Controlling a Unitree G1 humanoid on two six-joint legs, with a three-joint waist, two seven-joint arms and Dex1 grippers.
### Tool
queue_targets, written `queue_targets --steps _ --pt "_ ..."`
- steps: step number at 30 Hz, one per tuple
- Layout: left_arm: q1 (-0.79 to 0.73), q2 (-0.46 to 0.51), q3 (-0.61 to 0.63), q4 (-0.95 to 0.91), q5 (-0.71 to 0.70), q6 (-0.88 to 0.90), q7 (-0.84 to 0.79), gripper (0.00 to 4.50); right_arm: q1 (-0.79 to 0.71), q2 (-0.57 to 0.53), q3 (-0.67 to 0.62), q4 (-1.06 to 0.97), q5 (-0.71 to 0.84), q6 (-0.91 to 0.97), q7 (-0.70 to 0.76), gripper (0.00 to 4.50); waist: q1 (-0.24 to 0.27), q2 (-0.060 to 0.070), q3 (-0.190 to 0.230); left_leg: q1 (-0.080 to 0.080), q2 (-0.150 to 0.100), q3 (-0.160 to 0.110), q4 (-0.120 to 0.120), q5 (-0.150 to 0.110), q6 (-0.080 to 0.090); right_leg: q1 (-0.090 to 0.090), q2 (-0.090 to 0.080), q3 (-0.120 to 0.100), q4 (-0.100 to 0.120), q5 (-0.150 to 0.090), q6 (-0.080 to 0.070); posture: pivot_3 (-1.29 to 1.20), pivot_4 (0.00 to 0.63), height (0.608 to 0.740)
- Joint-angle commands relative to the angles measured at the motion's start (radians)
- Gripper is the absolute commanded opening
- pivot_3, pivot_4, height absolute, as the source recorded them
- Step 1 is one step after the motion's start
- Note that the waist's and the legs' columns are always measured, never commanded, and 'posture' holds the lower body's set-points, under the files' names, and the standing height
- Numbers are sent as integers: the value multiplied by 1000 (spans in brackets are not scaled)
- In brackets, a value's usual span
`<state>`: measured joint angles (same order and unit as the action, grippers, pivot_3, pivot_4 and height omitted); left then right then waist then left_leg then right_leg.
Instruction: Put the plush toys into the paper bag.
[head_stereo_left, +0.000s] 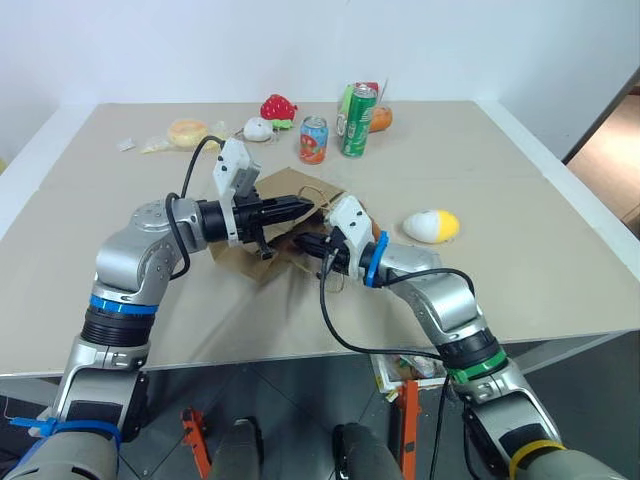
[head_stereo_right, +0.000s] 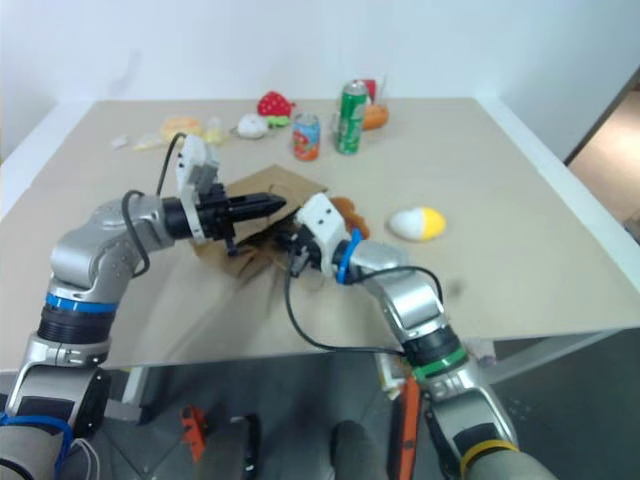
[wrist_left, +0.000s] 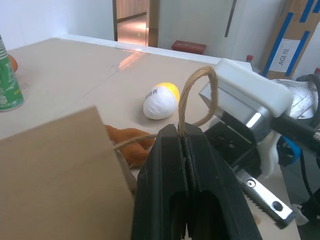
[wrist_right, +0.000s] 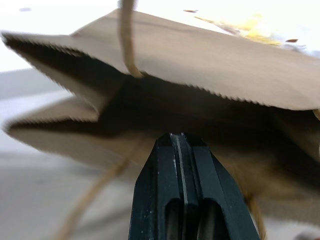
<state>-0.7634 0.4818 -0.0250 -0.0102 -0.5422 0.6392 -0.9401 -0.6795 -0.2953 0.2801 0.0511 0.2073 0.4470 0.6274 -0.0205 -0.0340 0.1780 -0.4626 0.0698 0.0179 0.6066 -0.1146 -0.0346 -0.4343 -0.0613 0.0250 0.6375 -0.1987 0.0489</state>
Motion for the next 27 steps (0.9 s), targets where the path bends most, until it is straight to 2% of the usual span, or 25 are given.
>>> queue_targets --steps 1,6,11,19,27 --pt "-33 5 27 -16 -13 2 7 0 -22 11 -15 -3 -24 -31 0 35 0 0 0 0 0 0 0 0 0 0 0 0 0 0 0 0 150 740" --pt "-54 -29 75 -15 -68 63 70 0 -90 73 11 162 -149 -61 -122 35 -2 0 0 0 0 0 0 0 0 -1 0 0 2 0 -1 0 150 740" --pt "-69 -52 119 -22 -116 119 128 0 -143 145 -10 269 -204 -75 -203 35 -4 0 0 1 0 -1 0 1 0 -2 1 0 5 0 -1 0 150 740" --pt "-64 -57 131 -23 -111 117 189 0 -130 179 2 277 -228 -64 -176 35 -4 0 0 1 0 -2 -2 1 1 -3 1 0 7 0 0 0 150 740" --pt "-70 -61 142 -1 -96 89 228 0 -80 151 54 178 -224 46 -57 35 -4 0 0 1 0 -2 -2 1 1 -3 2 0 7 -1 -1 0 150 740"
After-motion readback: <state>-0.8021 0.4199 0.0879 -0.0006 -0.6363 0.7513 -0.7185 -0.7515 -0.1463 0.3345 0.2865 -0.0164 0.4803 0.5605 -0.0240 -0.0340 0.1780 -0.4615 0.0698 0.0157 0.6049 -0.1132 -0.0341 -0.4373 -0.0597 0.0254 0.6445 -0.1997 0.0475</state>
